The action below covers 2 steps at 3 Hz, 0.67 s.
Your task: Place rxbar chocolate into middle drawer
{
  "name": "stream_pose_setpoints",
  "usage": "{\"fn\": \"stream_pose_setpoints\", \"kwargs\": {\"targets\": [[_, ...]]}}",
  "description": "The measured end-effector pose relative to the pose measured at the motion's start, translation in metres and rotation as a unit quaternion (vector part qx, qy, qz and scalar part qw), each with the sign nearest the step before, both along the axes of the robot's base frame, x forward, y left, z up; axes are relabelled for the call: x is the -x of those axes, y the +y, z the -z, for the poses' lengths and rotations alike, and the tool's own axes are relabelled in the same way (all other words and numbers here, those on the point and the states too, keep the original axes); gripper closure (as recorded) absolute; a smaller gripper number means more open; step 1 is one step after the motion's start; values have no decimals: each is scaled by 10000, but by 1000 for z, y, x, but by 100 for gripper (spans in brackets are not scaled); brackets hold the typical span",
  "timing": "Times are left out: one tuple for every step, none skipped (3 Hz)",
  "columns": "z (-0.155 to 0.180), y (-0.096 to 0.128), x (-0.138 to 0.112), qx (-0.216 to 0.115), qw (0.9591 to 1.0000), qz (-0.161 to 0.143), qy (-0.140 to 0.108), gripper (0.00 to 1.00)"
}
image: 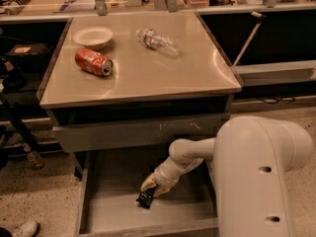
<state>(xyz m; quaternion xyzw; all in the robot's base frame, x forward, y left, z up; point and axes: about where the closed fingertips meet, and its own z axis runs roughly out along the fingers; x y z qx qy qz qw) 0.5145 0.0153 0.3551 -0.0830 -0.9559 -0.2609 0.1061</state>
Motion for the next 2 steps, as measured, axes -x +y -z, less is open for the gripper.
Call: {"fn": "stream_pose_setpoints", "kwargs": {"targets": [[0, 0, 0, 0, 10000, 0, 0, 0], [0, 0, 0, 0, 10000, 0, 0, 0]]}}
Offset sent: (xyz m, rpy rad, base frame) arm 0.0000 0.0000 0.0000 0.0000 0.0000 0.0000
